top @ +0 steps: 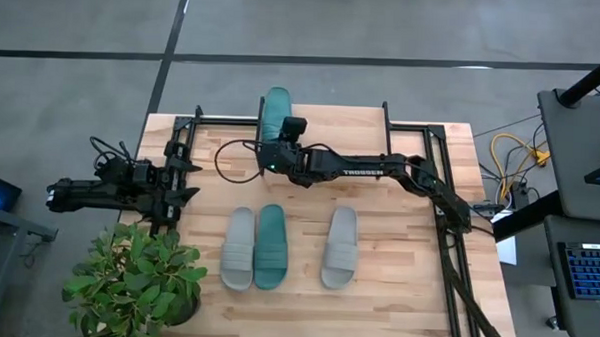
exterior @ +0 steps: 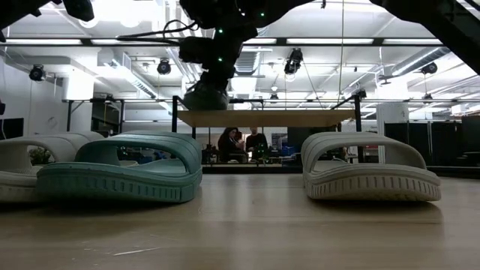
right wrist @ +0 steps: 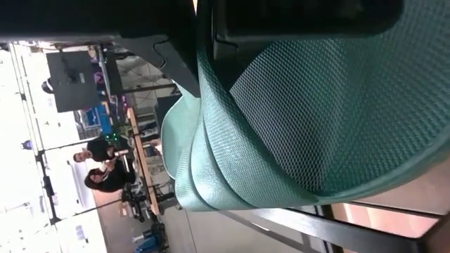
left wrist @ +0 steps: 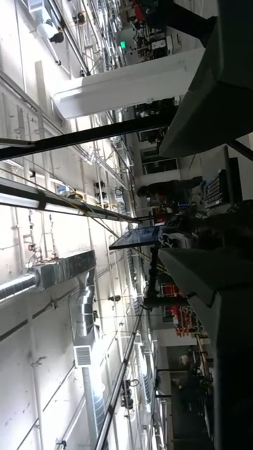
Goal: Pick and place slides into the shelf
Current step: Put the right green slide on the shelf
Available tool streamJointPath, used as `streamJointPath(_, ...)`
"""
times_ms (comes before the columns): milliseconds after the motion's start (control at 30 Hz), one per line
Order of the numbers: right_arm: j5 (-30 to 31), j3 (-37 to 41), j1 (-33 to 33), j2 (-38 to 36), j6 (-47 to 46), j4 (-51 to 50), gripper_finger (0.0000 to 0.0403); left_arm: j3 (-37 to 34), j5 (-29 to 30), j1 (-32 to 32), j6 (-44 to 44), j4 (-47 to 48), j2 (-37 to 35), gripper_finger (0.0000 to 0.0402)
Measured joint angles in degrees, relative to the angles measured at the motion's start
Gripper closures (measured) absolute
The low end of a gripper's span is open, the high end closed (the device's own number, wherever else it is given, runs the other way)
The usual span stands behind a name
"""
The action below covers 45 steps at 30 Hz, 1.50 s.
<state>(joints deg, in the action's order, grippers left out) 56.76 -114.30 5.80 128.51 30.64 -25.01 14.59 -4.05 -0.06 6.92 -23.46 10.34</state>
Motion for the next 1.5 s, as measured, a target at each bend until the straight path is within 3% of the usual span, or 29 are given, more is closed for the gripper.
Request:
streamJointPath(500, -2.9, 0.1, 0.0, 0.0, -0.4, 0.0, 0.0391, 0.0, 0.0, 0.0, 0.0, 0.0, 0.0, 0.0194)
streamJointPath(1167, -3.8, -1.7, -0.5, 0.0, -2.9, -2.6, 0.0304, 0.0, 0.0, 0.0, 0.0, 0.0, 0.0, 0.0194)
streamJointPath(1500, -5.7, -3.3, -0.7, 0.0, -8.4, -8.2, 0.0291, 0.0, 0.0, 0.0, 0.0, 0.1, 0.0, 0.0194)
